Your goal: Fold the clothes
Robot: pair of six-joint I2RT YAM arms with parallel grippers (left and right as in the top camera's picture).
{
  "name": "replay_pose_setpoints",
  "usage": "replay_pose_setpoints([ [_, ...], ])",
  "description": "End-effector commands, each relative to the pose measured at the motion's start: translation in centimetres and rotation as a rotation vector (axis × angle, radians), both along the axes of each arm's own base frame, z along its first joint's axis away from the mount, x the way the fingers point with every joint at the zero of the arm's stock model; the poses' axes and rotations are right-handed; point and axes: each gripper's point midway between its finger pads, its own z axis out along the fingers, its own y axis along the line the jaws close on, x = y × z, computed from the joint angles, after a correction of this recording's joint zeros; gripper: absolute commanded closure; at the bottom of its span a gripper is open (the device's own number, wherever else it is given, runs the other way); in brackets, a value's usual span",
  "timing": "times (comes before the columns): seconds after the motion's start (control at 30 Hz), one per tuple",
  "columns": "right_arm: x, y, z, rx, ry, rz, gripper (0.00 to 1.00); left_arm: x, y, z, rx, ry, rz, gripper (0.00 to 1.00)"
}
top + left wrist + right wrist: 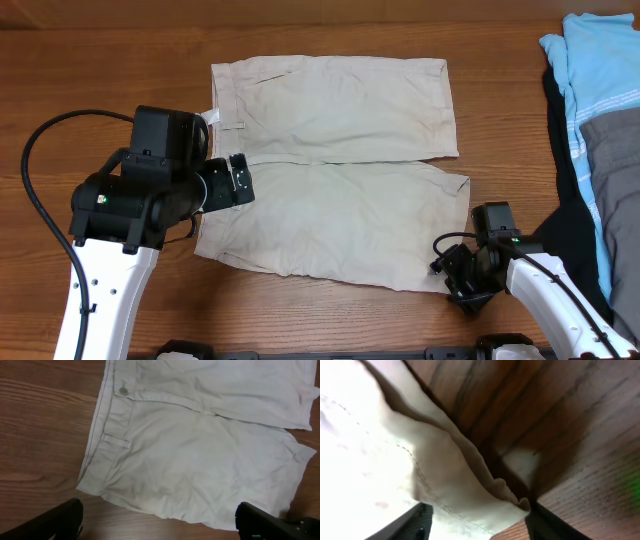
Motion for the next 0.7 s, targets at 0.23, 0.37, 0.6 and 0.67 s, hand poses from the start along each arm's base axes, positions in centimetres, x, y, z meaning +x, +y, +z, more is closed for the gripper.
replay_pose_setpoints([
  [0.23,0.17,-0.33,-0.31,-0.024,-0.012,0.009,0.69,-0.02,0.08,-0.12,0.003,0.005,0.008,0.0],
  [0.37,0.18,-0.28,-0.29,-0.021,-0.013,0.01,0.73,-0.02,0.08,-0.12,0.003,0.005,0.007,0.0],
  [0.6,0.16,-0.28,-0.29,-0.021,-0.013,0.012,0.96,-0.02,0.08,-0.12,0.003,0.005,0.007,0.0],
  [0.67,0.16,-0.28,-0.29,-0.021,-0.013,0.012,0.96,-0.02,0.08,-0.12,0.003,0.005,0.008,0.0],
])
